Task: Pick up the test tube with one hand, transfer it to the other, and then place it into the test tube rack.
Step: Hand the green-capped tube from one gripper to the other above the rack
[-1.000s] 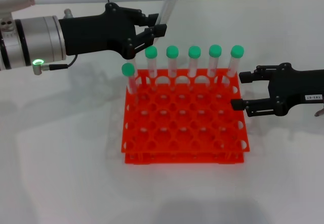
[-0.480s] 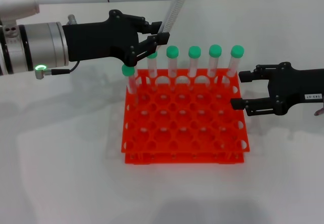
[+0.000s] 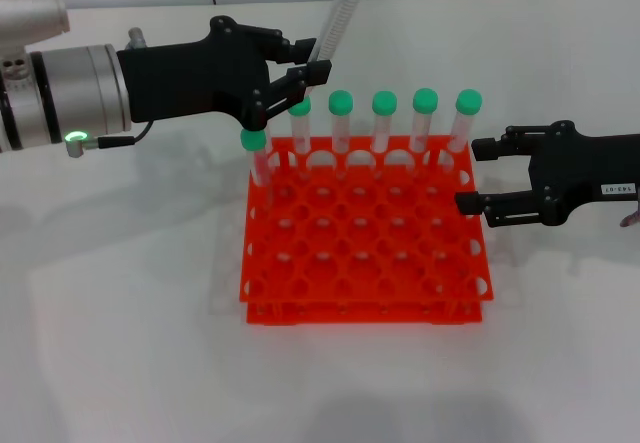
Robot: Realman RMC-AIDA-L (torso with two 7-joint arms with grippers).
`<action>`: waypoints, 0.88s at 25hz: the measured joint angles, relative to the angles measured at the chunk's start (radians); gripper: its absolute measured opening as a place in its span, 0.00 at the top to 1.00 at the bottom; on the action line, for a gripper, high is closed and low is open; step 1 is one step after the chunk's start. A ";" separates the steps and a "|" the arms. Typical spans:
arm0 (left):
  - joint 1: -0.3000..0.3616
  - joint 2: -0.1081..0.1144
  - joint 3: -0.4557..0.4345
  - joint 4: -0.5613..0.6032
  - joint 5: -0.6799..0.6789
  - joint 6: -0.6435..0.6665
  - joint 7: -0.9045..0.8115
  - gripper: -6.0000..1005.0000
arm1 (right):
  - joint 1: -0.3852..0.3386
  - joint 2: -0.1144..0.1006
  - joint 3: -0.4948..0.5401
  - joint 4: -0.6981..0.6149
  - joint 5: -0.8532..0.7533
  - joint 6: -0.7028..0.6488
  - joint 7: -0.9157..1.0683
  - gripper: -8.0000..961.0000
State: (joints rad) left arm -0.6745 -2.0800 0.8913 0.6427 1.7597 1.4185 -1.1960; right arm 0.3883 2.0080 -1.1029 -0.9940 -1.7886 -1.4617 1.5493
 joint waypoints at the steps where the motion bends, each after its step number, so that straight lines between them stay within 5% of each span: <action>1: 0.000 0.000 0.001 0.000 0.000 0.000 0.000 0.77 | 0.000 0.000 0.000 0.000 0.000 0.000 0.000 0.21; 22: 0.002 0.000 0.038 0.007 0.000 0.002 -0.001 0.76 | 0.001 0.000 0.036 -0.081 0.089 -0.013 0.000 0.21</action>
State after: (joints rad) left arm -0.6721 -2.0801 0.9292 0.6493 1.7600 1.4205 -1.1965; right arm 0.3892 2.0081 -1.0664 -1.0753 -1.7000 -1.4748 1.5496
